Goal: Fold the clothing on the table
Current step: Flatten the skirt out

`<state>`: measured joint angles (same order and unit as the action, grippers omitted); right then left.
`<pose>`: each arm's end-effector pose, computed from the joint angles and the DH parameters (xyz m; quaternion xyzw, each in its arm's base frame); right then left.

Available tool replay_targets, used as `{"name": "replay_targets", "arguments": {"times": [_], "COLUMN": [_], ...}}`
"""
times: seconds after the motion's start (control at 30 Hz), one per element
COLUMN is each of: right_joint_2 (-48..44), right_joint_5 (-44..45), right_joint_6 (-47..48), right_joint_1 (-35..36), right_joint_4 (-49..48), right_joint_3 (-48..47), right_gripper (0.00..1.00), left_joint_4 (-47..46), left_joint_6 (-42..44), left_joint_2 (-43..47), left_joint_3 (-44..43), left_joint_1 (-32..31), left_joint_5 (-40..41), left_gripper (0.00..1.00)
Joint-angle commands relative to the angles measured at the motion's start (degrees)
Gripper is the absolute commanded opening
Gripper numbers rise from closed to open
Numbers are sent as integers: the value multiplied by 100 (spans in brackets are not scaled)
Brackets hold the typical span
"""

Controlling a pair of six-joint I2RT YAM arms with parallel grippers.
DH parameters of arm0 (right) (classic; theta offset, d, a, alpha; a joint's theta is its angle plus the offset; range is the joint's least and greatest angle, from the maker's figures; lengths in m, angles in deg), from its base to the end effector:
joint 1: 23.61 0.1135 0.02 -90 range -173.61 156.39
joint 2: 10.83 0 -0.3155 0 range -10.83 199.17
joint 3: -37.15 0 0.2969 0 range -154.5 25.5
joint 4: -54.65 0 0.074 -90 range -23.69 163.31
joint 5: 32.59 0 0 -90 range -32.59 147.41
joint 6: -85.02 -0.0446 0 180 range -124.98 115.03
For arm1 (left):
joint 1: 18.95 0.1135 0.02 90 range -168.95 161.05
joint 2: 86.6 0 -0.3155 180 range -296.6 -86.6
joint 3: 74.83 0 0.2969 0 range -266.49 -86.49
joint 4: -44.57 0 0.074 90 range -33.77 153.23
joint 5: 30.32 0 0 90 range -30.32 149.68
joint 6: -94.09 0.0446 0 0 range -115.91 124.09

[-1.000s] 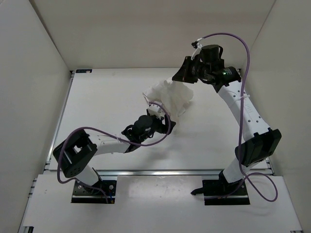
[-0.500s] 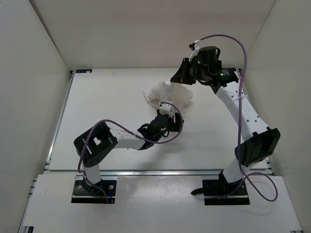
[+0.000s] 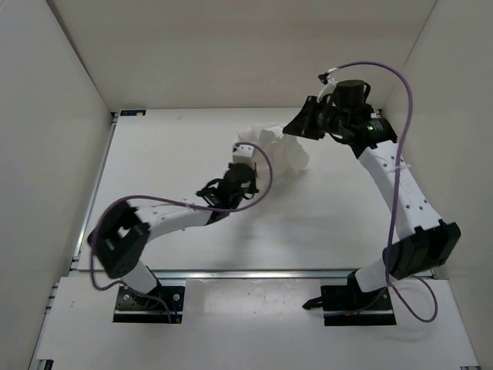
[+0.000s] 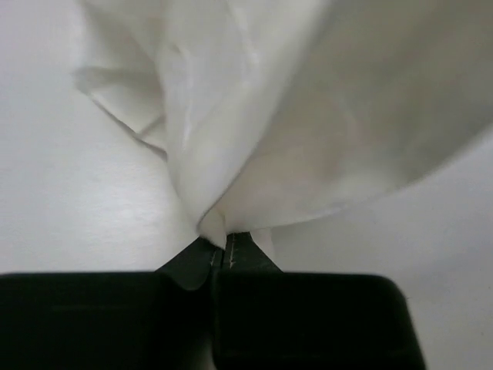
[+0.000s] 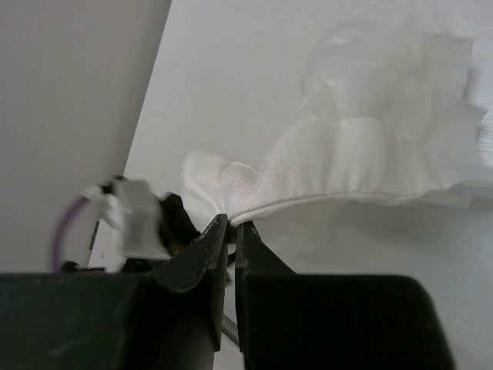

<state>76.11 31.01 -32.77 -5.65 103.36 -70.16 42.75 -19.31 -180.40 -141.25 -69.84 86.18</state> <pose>0.3571 0.1366 0.4778 -0.0450 0.8430 0.3746 0.3835 0.2724 -0.3035 0.2426 0.0770 0.8289 -0.1588 0.5308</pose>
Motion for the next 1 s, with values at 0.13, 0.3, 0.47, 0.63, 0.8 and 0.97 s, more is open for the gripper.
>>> {"name": "replay_targets", "arguments": {"times": [0.13, 0.3, 0.47, 0.63, 0.8, 0.97], "right_joint_2": [-1880, -1515, -233, 1412, 2443, 1354], "right_joint_5": [-498, -928, -1097, -1096, -974, -630], "right_joint_6": [-498, -578, -360, -7, 265, 380], "right_joint_1": [-363, -415, -276, -319, -530, -520], "right_joint_4": [-612, -524, -517, 202, 1260, 137], "right_joint_3": [626, 750, -185, -2705, -4342, -1512], "right_gripper": [0, 0, 0, 0, 0, 0], "left_joint_4": [2583, 3351, 3571, 4114, 4951, 4145], "left_joint_6": [1180, 1319, 1505, 2478, 3226, 3124], "left_joint_2": [3024, 3395, 2430, 718, -341, 597], "left_joint_3": [-1209, -1976, -2582, -4720, -6978, -4595], "left_joint_1": [905, 2047, 2927, 2998, 2752, 2111], "left_joint_5": [-564, -1631, -2358, -1842, -1395, -1165], "left_gripper": [0, 0, 0, 0, 0, 0]}}
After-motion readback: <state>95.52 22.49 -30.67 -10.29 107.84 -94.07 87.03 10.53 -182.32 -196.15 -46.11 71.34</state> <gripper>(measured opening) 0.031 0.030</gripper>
